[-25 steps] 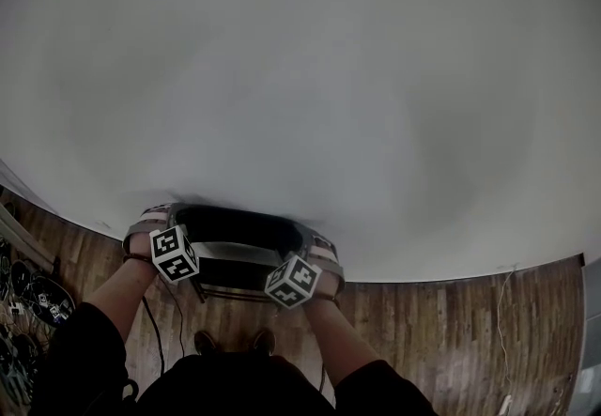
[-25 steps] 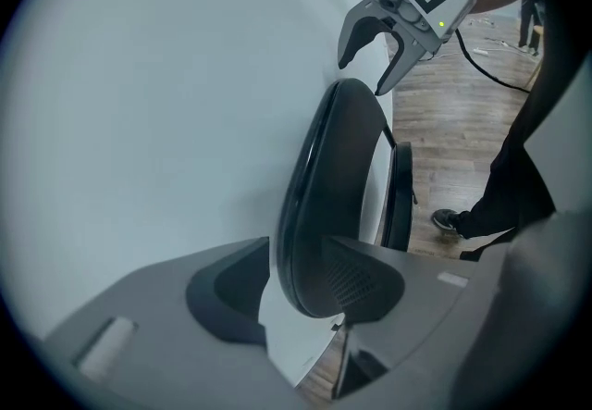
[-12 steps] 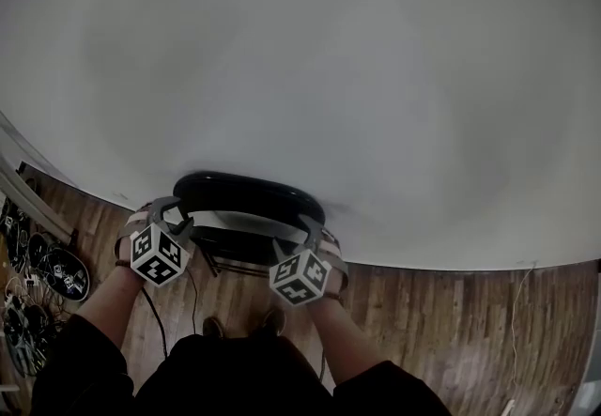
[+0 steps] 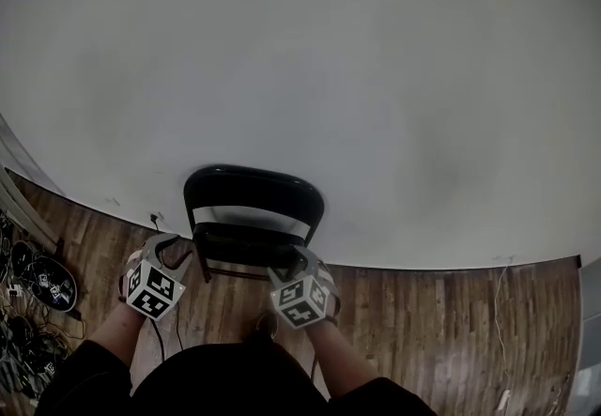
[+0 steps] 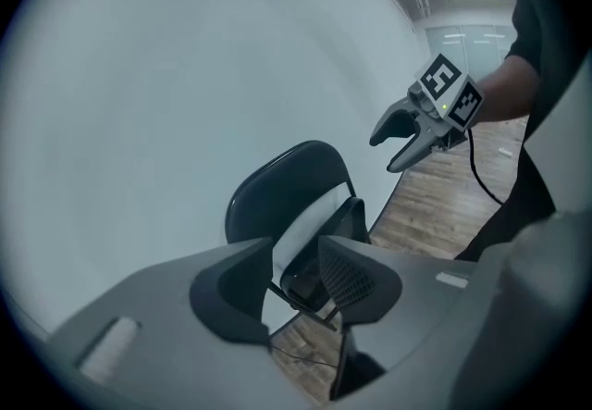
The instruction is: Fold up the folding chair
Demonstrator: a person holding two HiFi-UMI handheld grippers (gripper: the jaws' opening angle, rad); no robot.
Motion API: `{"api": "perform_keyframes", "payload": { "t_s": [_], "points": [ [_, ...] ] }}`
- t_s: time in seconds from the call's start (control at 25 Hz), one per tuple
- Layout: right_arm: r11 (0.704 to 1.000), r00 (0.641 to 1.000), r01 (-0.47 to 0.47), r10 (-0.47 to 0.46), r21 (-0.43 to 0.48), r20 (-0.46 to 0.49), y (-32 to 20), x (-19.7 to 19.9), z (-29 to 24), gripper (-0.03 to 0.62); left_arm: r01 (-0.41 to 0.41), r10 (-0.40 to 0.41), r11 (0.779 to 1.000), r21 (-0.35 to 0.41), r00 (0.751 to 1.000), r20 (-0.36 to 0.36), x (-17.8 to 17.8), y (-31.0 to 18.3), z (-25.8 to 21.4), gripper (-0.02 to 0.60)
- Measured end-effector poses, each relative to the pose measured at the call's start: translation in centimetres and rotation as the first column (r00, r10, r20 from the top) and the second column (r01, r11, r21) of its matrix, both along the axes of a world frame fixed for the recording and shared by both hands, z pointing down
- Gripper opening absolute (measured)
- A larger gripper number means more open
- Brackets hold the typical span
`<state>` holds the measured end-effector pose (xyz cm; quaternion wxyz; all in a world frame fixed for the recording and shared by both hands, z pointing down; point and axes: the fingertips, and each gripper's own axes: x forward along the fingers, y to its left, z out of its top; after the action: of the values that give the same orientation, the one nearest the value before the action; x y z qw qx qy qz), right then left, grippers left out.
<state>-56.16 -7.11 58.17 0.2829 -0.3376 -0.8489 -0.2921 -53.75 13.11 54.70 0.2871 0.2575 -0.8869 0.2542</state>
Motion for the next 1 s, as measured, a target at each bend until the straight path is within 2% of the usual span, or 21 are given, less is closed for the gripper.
{"api": "perform_keyframes", "payload": {
  "t_s": [0.2,0.36,0.6,0.8,1.0],
  "points": [
    [0.999,0.999,-0.036,0.036,-0.011,-0.020,1.3,6.4,-0.5,0.294,-0.053,0.055,0.992,0.113,0.998,-0.016,6.9,-0.1,1.0,0.156],
    [0.999,0.998,-0.046,0.046,-0.011,-0.042,2.6,11.3,-1.3,0.294,-0.090,0.095,0.971,0.222,0.995,-0.012,11.1,-0.1,0.6,0.156],
    [0.982,0.997,-0.045,0.033,-0.185,-0.067,4.5,16.9,-4.4,0.274,-0.141,0.140,0.929,0.342,0.990,0.027,15.6,-2.0,-2.4,0.148],
    [0.952,0.997,-0.026,0.001,-0.304,-0.081,5.7,18.9,-6.6,0.258,-0.156,0.137,0.914,0.375,0.988,0.076,17.2,-2.9,-5.7,0.141],
    [0.918,0.993,0.005,-0.053,-0.396,-0.110,5.8,20.6,-8.1,0.227,-0.146,0.137,0.906,0.398,0.989,0.050,18.7,-5.1,-6.8,0.132]
  ]
}}
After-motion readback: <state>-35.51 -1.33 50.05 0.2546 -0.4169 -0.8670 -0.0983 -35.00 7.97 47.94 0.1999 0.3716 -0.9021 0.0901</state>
